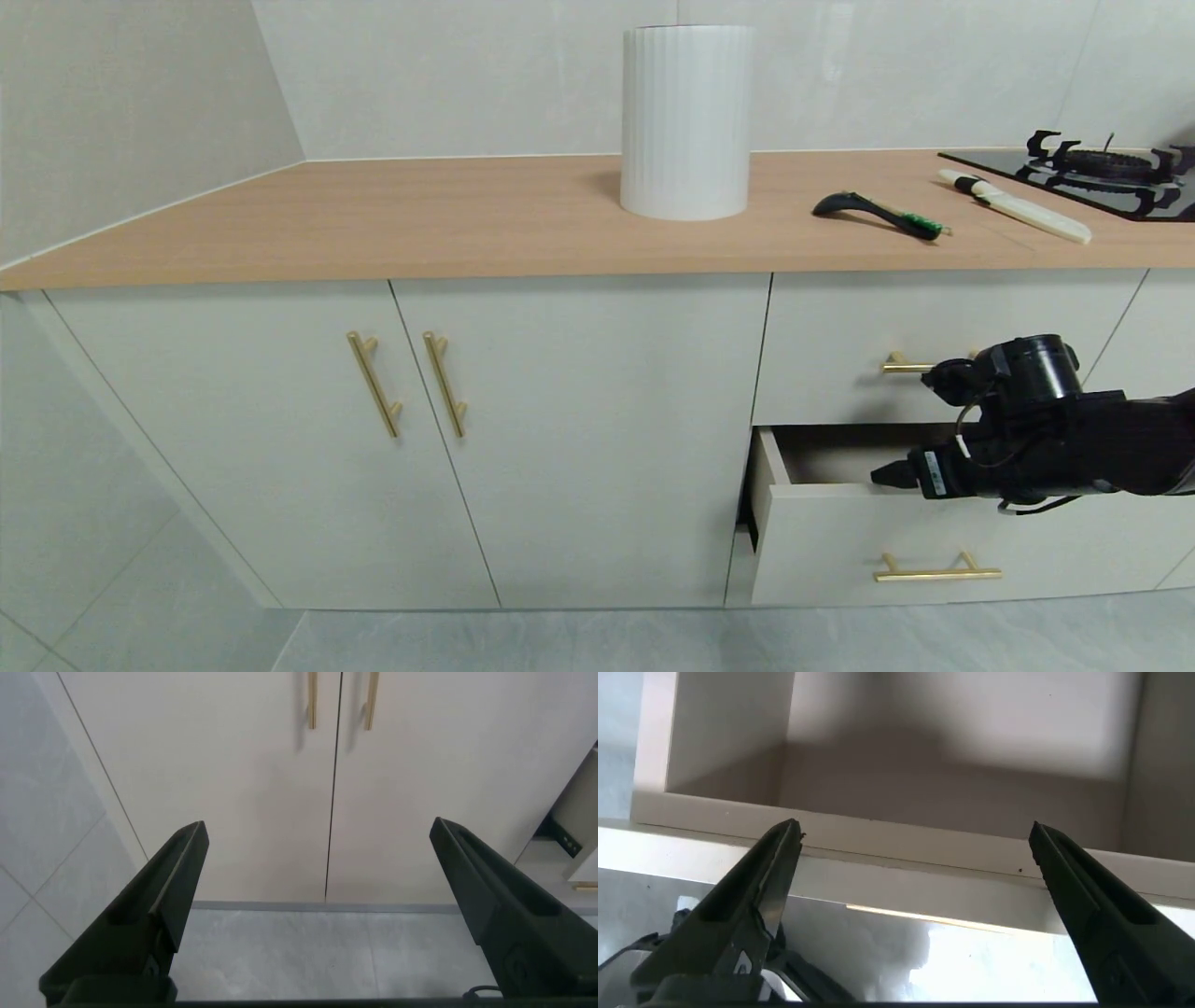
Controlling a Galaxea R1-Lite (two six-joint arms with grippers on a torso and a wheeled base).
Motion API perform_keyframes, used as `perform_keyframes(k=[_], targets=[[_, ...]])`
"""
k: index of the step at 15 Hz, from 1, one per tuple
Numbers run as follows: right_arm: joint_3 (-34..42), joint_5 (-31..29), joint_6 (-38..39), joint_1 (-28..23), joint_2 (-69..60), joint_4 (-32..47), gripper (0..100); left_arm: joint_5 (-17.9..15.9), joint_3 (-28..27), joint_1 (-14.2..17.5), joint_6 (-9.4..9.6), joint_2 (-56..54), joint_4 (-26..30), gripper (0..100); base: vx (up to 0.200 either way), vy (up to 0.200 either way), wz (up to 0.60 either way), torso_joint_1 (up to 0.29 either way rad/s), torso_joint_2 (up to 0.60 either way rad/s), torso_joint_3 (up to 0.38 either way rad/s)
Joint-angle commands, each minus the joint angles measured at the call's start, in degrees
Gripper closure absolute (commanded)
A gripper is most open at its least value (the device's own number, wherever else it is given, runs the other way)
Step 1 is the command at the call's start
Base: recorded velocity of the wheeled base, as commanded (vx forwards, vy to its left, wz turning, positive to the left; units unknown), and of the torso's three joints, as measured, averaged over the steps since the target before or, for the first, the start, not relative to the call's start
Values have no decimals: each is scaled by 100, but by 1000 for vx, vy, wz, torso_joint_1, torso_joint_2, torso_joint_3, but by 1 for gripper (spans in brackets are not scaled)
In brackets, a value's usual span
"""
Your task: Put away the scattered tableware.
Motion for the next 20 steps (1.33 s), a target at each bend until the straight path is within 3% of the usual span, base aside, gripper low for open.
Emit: perform_keyframes(k=[1, 5, 12, 20], targets=[[-55, -7, -25, 2, -141, 421, 0, 4, 0, 1, -2, 0, -4, 0, 0, 0, 0, 0, 0, 0], [-451, -7, -87, 38, -545, 1959, 0, 4, 0, 1, -2, 0, -4, 0, 0, 0, 0, 0, 0, 0], [-205, -323, -324, 90, -861, 2996, 0, 4, 0, 1, -2, 0, -4, 0, 0, 0, 0, 0, 0, 0], [859, -332, -342, 187, -1793, 3031, 0, 4, 0, 1, -2, 0, 5, 0, 0, 0, 0, 0, 0, 0]])
